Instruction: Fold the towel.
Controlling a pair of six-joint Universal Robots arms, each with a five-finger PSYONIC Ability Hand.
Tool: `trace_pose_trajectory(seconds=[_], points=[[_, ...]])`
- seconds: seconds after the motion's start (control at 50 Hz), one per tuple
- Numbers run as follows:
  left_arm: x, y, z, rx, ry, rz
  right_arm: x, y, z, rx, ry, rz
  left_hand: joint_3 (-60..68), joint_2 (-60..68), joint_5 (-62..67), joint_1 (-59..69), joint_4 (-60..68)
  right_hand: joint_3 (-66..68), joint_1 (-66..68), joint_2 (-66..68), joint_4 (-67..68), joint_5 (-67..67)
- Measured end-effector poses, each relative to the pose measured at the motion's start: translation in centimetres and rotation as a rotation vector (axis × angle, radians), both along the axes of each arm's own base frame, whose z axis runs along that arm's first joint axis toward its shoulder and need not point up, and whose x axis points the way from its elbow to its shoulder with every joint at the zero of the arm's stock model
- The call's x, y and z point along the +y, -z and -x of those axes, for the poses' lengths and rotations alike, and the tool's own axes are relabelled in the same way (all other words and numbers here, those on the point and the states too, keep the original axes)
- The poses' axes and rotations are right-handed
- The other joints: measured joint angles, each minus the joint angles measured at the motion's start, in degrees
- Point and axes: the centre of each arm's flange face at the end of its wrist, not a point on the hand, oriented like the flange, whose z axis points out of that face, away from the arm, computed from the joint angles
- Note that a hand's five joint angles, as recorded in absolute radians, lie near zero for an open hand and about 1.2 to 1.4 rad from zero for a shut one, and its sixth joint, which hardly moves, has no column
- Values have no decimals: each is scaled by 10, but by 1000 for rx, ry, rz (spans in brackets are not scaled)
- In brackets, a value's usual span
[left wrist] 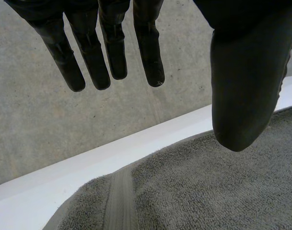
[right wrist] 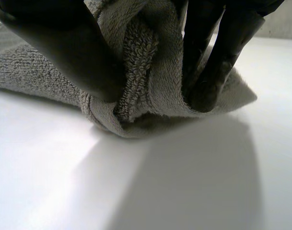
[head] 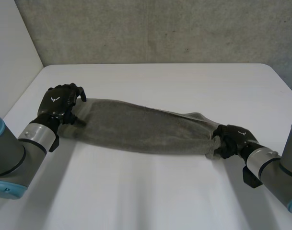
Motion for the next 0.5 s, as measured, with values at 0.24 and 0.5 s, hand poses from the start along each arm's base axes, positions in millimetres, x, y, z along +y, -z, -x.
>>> trace_pose_trajectory(seconds=[0.24,0.5], points=[[0,0,0,0,-1,-1,-20,-29,27,355,-157,133,-11,-7,-7,-6,-7,5,6,8,0,0],[2,1,1,-2,4,-4,-91,-76,93,709,-157,216,-23,-21,-21,-22,-21,9,6,11,0,0]])
